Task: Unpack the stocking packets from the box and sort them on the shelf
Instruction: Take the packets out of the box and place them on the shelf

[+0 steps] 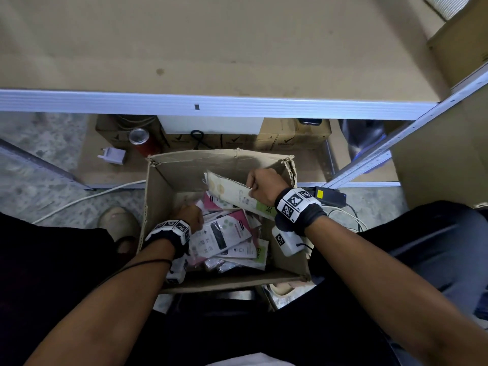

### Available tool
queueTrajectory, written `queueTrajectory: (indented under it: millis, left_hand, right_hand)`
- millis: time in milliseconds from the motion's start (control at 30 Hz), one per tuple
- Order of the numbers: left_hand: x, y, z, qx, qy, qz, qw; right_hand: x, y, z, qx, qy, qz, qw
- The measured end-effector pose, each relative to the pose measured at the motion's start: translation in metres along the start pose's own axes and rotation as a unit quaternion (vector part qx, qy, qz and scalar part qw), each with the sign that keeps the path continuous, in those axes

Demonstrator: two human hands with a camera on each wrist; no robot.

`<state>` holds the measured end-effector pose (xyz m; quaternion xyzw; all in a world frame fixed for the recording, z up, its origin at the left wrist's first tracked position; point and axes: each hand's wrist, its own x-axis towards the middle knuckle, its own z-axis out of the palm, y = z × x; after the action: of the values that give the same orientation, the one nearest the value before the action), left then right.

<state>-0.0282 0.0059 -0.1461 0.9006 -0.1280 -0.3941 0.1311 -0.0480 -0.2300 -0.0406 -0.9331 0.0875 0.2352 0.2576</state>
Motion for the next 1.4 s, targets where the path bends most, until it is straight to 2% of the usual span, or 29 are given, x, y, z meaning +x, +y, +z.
queueTrajectory:
  millis: [267, 567, 900, 1033, 1133, 1300, 1400]
  left_hand:
    - [-0.031, 0.017, -0.013, -0.019, -0.026, -0.017, 0.999]
    - [-0.076, 0.047, -0.048, -0.006, 0.064, 0.000, 0.998]
    - [-0.132, 0.076, -0.086, 0.059, 0.142, 0.122, 0.981]
    - [-0.152, 0.076, -0.097, 0.111, 0.205, 0.166, 0.958]
    - [-0.166, 0.074, -0.092, 0.170, 0.212, 0.202, 0.941]
    - [-0.168, 0.070, -0.097, 0.139, 0.221, 0.210, 0.942]
    - [-0.183, 0.068, -0.112, 0.118, 0.256, 0.205, 0.937]
  right_hand:
    - [-0.008, -0.015, -0.001, -0.031, 0.012, -0.016, 0.999]
    - [-0.030, -0.022, -0.007, -0.048, 0.061, -0.034, 0.996]
    - [-0.062, -0.030, -0.034, -0.047, 0.133, -0.039, 0.989]
    - [-0.074, -0.030, -0.046, -0.043, 0.166, -0.022, 0.985]
    - [-0.081, -0.027, -0.053, -0.040, 0.185, -0.013, 0.982]
    - [-0.090, -0.028, -0.057, -0.040, 0.186, -0.014, 0.982]
    - [-0.103, -0.047, -0.067, -0.046, 0.204, -0.036, 0.977]
